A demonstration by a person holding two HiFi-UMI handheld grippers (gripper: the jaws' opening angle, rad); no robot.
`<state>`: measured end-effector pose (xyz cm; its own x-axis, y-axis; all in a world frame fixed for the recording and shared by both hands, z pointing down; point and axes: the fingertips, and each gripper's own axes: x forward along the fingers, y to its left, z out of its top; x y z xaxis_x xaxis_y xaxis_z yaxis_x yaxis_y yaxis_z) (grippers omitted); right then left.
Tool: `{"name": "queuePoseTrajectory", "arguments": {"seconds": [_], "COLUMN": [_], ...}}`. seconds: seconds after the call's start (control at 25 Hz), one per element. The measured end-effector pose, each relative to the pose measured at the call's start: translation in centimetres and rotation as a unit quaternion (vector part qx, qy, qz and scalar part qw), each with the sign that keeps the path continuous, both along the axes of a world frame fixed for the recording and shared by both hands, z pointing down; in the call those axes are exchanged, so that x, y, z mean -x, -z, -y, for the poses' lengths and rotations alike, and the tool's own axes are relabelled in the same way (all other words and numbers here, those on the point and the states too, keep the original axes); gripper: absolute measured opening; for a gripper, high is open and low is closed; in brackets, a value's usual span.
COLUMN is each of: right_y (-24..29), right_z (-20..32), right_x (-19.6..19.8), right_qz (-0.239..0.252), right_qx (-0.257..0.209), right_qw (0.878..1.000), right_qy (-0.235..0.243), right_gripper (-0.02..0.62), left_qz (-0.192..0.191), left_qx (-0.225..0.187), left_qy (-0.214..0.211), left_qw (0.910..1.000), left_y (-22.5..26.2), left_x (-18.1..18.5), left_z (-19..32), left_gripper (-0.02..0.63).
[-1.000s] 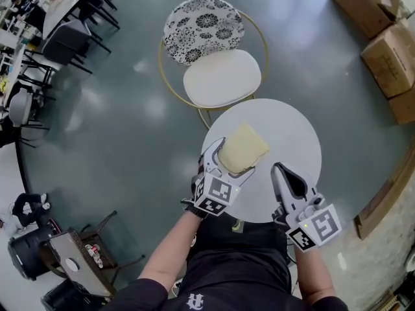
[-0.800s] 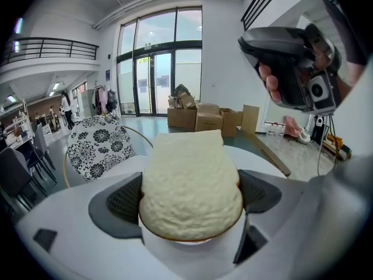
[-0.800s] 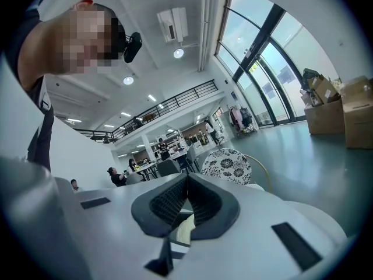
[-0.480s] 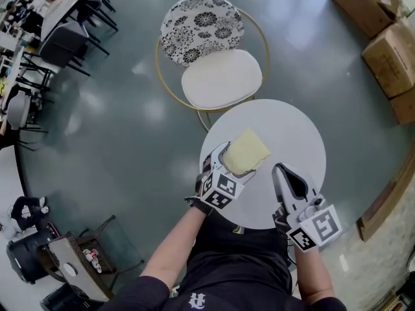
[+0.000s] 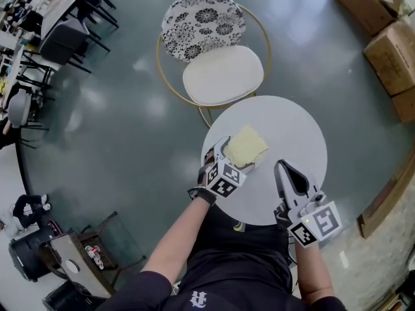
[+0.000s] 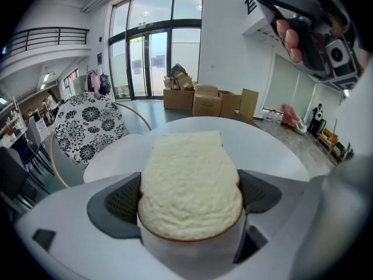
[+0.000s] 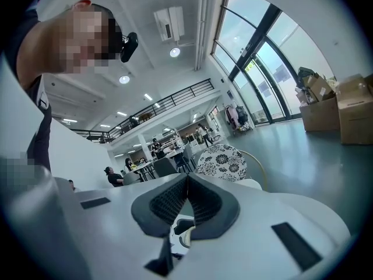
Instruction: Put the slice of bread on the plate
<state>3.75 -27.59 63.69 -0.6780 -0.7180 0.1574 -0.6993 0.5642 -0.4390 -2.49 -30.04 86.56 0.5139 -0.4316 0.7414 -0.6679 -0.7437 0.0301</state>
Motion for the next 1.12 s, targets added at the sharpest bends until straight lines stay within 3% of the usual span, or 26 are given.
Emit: {"name": "queuePoseTrajectory", "arguments": {"seconds": [0.28, 0.64, 0.88, 1.12], "right_y": [0.2, -0.3, 0.9, 3.9], "right_z": [1.0, 1.0, 1.6, 1.9], "right_x": [1.0, 0.9, 1.5, 1.7], "right_qz": [-0.015, -0.012, -0.017, -0.028], "right_qx": [0.006, 0.019, 0.019, 0.027], "right_qw": [1.0, 1.0, 1.0, 0.999], "right_qy": [0.013, 0.008, 0.017, 0.025], "right_gripper": [0.006, 0.007, 0.006, 0.006], "left_qz": [0.002, -0.001, -0.014, -0.038], "left_qx": [0.024, 0.022, 0.014, -0.006], "left_qy": [0.0, -0.005, 0.003, 0.007], "left_qw": [0.9997, 0.9997, 0.9998, 0.9992], "left_y": [-1.2, -1.1, 3.5, 11.8], "left_x": [-0.5, -0.5, -0.2, -1.1], "left_z": [0.2, 0.3, 0.0, -0.4], "left_gripper": [0.509, 0.509, 0.509, 0.509]}}
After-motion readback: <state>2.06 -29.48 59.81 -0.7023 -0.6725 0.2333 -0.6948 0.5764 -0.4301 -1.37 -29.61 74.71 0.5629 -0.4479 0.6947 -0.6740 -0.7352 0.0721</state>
